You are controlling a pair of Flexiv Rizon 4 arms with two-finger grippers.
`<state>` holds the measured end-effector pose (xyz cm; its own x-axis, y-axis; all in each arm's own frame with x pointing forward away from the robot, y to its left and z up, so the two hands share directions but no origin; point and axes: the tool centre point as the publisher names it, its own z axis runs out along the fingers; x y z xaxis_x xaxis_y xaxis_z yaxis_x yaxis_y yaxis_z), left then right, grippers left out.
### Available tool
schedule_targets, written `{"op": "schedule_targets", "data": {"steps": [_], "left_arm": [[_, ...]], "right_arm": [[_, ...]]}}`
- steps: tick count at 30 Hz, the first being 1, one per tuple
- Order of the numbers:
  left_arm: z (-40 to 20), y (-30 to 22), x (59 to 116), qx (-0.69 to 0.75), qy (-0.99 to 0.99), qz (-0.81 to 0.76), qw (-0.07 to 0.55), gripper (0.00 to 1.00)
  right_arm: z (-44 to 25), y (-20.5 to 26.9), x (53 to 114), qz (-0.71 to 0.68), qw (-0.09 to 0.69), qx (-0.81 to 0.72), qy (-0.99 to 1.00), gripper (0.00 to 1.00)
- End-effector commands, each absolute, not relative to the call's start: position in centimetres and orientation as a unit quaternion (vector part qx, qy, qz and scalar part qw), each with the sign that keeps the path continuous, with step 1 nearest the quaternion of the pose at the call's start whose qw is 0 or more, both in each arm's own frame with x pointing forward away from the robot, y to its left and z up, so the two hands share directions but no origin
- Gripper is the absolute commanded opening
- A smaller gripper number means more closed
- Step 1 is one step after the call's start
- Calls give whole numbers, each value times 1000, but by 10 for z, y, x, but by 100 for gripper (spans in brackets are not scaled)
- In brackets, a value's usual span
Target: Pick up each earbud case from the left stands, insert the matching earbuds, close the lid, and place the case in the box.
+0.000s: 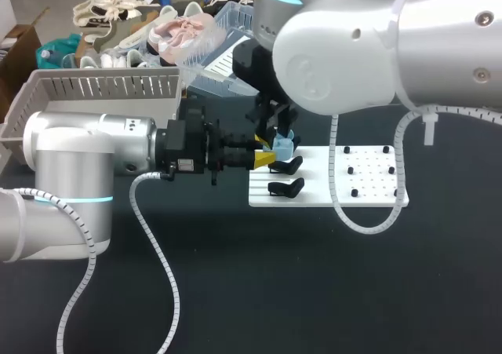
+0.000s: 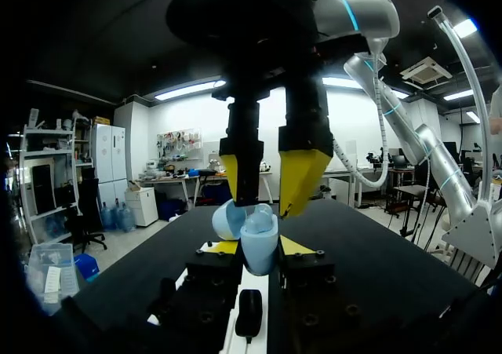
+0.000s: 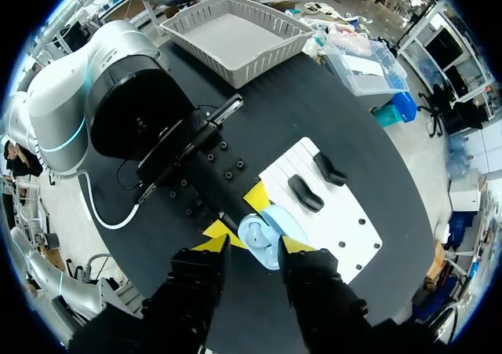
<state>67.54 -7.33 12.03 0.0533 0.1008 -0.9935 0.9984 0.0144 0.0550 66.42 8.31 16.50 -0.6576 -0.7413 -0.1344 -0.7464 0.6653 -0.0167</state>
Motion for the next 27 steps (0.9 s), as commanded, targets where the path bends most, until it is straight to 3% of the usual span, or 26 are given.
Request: {"op": "schedule_targets", "data": {"steps": [1, 10, 13, 14, 16, 17, 27], "left_arm": [[120, -74, 675, 533, 516, -455, 493, 0], [120, -74, 675, 533, 516, -455, 493, 0], [120, -74, 675, 533, 516, -455, 493, 0], [120, -74, 675, 533, 516, -455, 493, 0], [120, -74, 675, 533, 516, -455, 493, 0], [120, -74, 675, 533, 516, -455, 493, 0], [120, -74, 675, 533, 516, -455, 493, 0]], "right_arm": [[168, 84, 663, 19, 64, -408, 910, 41], [192, 75, 662, 41, 79, -388, 917, 49], [193, 67, 669, 28, 89, -350, 932, 63], [192, 64, 672, 22, 88, -334, 938, 71], [190, 60, 678, 14, 88, -303, 949, 97], [189, 58, 681, 14, 90, -290, 953, 100], [187, 47, 704, 30, 110, -192, 975, 100]]}}
